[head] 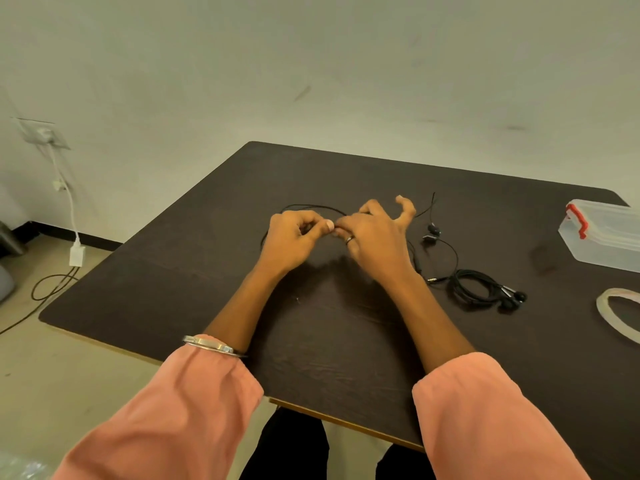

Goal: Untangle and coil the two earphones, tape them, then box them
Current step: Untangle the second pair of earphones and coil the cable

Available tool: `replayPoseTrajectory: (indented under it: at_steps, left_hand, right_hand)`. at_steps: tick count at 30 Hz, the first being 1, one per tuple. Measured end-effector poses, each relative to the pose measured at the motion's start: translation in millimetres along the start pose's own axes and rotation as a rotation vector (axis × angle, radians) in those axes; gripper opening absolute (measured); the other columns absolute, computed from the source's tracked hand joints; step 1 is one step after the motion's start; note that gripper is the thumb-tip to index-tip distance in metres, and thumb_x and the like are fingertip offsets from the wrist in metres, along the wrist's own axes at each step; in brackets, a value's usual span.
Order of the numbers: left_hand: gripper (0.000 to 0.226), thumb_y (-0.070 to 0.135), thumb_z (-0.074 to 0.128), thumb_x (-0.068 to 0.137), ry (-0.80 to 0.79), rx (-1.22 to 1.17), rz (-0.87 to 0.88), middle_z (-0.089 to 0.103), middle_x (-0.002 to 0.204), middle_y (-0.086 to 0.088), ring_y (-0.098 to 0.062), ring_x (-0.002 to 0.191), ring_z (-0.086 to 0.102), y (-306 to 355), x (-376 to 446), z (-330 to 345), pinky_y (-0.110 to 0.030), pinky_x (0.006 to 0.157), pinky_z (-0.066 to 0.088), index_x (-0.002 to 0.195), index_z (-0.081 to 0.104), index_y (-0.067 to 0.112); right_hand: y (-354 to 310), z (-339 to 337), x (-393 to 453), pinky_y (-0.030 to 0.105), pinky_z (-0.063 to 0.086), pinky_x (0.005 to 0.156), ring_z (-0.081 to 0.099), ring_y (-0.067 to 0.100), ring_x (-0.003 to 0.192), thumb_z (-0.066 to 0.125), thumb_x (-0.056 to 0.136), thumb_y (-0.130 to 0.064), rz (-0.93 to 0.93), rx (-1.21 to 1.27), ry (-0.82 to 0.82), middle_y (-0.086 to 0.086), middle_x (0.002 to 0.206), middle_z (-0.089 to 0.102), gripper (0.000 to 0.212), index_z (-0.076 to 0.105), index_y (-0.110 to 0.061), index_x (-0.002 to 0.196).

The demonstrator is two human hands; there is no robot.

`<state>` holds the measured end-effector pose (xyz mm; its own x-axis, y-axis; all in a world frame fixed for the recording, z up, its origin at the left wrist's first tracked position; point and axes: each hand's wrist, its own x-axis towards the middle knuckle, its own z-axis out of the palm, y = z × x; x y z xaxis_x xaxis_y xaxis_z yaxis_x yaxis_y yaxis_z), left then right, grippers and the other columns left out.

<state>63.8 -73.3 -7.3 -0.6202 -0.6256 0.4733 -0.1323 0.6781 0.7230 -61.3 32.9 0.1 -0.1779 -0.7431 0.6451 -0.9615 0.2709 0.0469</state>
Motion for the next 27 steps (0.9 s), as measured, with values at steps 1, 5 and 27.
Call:
replayPoseTrajectory:
  at_steps: [1,5,27]
  left_hand:
    - [0.016,0.027,0.067,0.089,0.002,-0.04,-0.013,0.057,0.053,0.01,-0.004,0.047,0.047,0.9,0.2,-0.7,-0.026,0.05,0.041,0.082,0.075,0.014]
    - [0.019,0.028,0.067,0.088,0.03,-0.055,-0.049,0.058,0.054,-0.002,-0.012,0.05,0.048,-2.5,1.7,-4.6,-0.034,0.051,0.044,0.082,0.075,0.012]
    - [0.019,0.024,0.068,0.088,-0.007,-0.148,-0.017,0.059,0.054,-0.007,-0.004,0.046,0.048,1.4,-0.1,-10.2,-0.018,0.05,0.041,0.08,0.074,0.007]
  right_hand:
    - [2.1,-2.5,0.2,0.054,0.011,0.1,0.058,0.016,0.094,0.061,0.089,-0.031,0.051,0.067,-0.006,-0.01,0.08,0.068,0.011,0.072,-0.03,0.093]
    - [12.8,-6.1,1.5,0.048,0.019,0.098,0.061,0.014,0.085,0.057,0.091,-0.024,0.356,0.273,0.094,-0.009,0.075,0.068,0.015,0.071,-0.029,0.091]
    - [-10.4,-15.2,3.9,0.047,0.01,0.1,0.06,0.015,0.093,0.054,0.094,-0.03,0.199,0.185,-0.03,-0.007,0.08,0.069,0.017,0.071,-0.03,0.096]
